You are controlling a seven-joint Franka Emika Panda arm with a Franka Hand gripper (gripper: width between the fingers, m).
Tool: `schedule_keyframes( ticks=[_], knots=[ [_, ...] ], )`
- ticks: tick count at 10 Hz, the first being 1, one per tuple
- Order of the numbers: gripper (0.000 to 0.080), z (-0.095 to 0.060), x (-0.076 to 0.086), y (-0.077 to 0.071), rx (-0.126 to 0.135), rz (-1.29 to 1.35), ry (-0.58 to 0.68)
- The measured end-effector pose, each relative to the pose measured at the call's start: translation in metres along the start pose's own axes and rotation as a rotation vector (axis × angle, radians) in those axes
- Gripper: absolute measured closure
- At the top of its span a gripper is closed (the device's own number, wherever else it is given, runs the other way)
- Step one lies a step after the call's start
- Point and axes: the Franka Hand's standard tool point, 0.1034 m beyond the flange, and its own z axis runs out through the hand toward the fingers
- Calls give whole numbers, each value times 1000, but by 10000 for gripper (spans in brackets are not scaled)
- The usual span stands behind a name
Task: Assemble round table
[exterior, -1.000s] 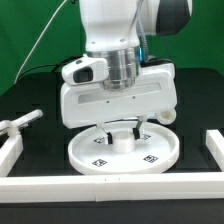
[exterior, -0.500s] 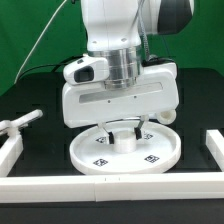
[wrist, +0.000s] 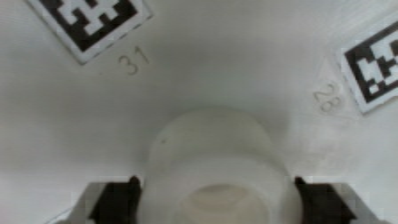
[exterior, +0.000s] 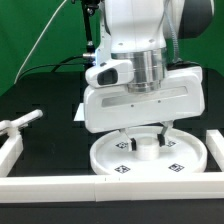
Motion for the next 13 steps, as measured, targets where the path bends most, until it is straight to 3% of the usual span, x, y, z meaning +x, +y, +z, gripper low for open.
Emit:
schedule_keyframes(
  ticks=[3,5,7,8,9,10,12,13],
  knots=[
    [396,1,3,-13,-3,28,8],
    [396,1,2,-13,-20,32,29],
    [396,1,2,-13,-20,32,29],
    [320,2,2,-13,-20,32,28],
    [188,2,2,-12,-20,32,28],
    [162,0,-1,-13,-13,41,6],
    [152,-27,-12,-26,20,122,-142],
    [152,-41,-6,-30,18,134,-164]
  ],
)
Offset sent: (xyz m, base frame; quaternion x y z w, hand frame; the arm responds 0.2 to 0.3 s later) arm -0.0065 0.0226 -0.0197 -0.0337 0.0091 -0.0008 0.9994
